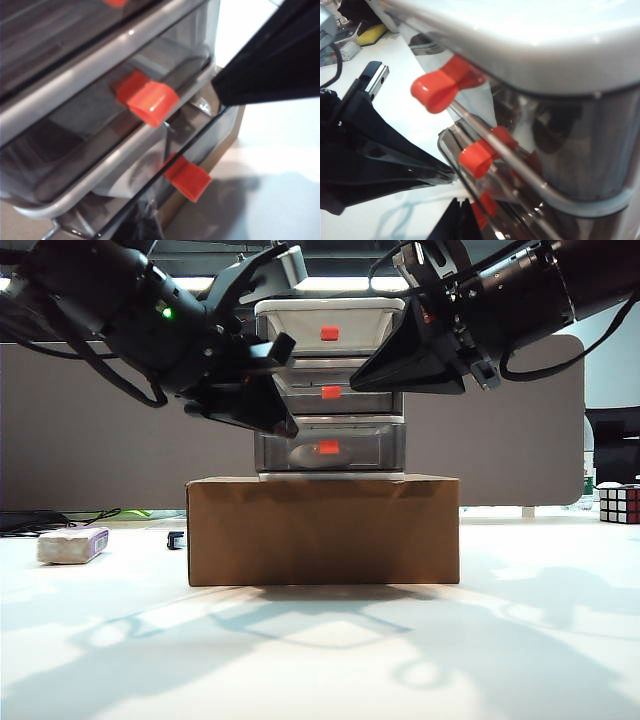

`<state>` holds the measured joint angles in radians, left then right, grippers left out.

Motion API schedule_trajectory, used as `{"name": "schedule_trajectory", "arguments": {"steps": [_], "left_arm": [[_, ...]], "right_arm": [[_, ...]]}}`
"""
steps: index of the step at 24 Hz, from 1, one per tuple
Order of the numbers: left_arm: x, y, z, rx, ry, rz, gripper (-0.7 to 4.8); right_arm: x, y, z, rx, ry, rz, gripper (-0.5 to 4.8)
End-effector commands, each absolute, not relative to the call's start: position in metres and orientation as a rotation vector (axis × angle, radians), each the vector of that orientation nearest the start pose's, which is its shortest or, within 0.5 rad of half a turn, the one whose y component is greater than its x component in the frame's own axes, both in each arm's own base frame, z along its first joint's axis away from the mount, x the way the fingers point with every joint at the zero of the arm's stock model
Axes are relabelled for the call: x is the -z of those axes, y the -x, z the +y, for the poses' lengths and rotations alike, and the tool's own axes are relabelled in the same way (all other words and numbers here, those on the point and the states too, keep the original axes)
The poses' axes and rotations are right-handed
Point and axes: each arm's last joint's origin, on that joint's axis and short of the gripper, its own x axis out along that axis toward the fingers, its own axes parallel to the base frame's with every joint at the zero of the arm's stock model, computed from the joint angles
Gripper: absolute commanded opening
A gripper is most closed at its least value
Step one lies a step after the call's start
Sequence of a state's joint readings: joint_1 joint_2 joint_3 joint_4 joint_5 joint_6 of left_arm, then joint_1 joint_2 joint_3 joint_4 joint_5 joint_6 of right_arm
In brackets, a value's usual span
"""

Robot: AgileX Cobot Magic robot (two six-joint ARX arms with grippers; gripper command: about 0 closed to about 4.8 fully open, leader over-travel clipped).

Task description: Open the third layer of the drawer on the table, pick up the earphone case on the table and put it in, and finally close the drawer.

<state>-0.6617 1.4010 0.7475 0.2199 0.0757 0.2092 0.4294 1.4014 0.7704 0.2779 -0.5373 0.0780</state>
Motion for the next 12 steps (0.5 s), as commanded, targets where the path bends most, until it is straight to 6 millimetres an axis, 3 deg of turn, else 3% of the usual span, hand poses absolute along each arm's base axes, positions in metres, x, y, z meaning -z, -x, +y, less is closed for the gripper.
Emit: {"name": "schedule_trajectory", "arguments": {"steps": [1,8,11,12], "left_arm": [[-0.219,-0.237,-0.186,0.751,-0.339,0.309,-0.06],[-0.217,-0.236,-0.194,0.747,-0.365,0.271,-0.06],[-0.219,-0.216,-0.195,0.835,-0.388,0.337,-0.06],[-0.222,-0.200,-0.191,0.863,-0.393,0.332,-0.06]], "right_arm": [[-0.239,-0.263,0.137,-0.952,-0.091,0.384,-0.05],[-0.244,-0.259,0.135,-0.954,-0.078,0.377,-0.05],[-0.259,-0.245,0.128,-0.953,-0.015,0.344,-0.05],[-0.269,-0.234,0.123,-0.931,0.028,0.333,-0.05]]}}
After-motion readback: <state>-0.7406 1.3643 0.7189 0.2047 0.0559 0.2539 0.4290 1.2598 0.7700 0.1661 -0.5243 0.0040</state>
